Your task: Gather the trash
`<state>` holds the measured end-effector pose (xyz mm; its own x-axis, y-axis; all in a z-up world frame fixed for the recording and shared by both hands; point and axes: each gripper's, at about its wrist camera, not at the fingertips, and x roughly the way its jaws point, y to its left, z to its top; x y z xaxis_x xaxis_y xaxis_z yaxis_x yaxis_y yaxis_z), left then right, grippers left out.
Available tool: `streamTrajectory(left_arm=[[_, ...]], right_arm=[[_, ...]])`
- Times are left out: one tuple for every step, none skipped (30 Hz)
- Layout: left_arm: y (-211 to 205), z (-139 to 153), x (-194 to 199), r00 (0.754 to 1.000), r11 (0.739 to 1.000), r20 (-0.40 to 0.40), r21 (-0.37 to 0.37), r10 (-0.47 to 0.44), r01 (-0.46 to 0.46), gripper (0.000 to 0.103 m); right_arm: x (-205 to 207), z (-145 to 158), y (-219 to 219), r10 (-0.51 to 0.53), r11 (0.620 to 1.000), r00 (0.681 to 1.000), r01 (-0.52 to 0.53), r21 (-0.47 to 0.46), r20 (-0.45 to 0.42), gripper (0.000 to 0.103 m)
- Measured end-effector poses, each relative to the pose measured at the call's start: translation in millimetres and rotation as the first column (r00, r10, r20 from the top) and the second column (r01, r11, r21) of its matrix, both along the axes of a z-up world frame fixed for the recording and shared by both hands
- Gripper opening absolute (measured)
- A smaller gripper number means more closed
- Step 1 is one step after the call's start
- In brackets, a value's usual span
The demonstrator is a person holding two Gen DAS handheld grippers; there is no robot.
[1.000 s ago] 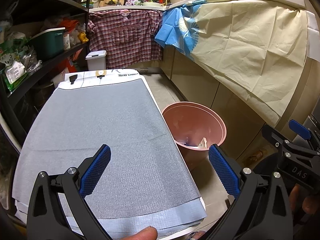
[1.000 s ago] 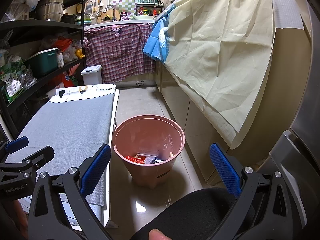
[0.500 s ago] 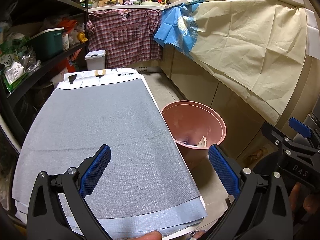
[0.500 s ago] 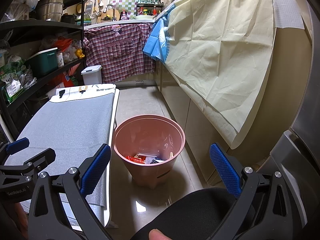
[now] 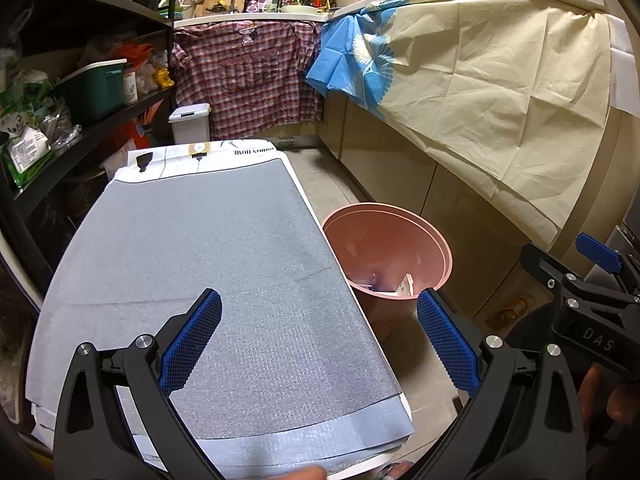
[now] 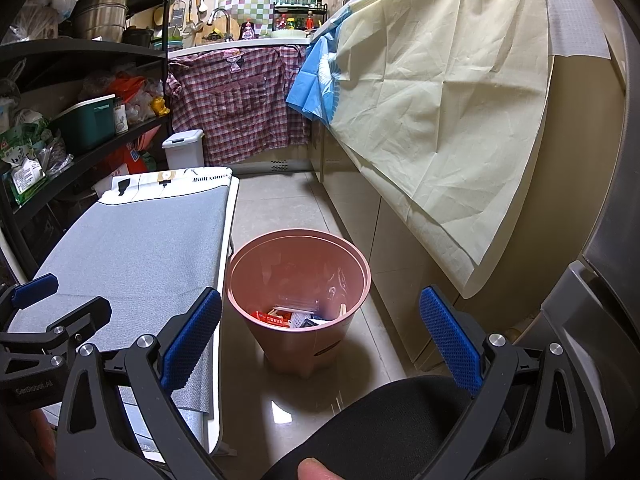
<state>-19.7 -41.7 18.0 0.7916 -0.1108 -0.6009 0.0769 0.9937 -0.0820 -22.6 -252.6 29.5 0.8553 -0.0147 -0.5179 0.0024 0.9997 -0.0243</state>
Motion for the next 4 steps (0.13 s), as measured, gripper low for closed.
streamTrajectory(left_arm=[[0.8,-0.4,0.3,1.0,1.0,-0.003,-0.003,0.0,0.0,0.095],[0.0,-0.2,0.3,1.0,1.0,-0.005,-0.002,0.0,0.0,0.095],[0.1,-0.4,0.3,1.0,1.0,-0.006,-0.002,0.001,-0.001,0.095],[0.3,-0.6,0.5,1.0,1.0,-0.008,-0.002,0.001,-0.001,0.095]], right_arm=[[0.2,-0.2,0.3,0.0,1.0,1.0,0.0,0.0,0.0,0.097],[0.0,-0.1,0.1,0.0,1.0,1.0,0.0,0.0,0.0,0.097],[-0.1,0.2,-0.2,0.0,1.0,1.0,0.0,0.0,0.0,0.097],[0.0,0.2,-0.2,0.0,1.0,1.0,0.0,0.0,0.0,0.097]])
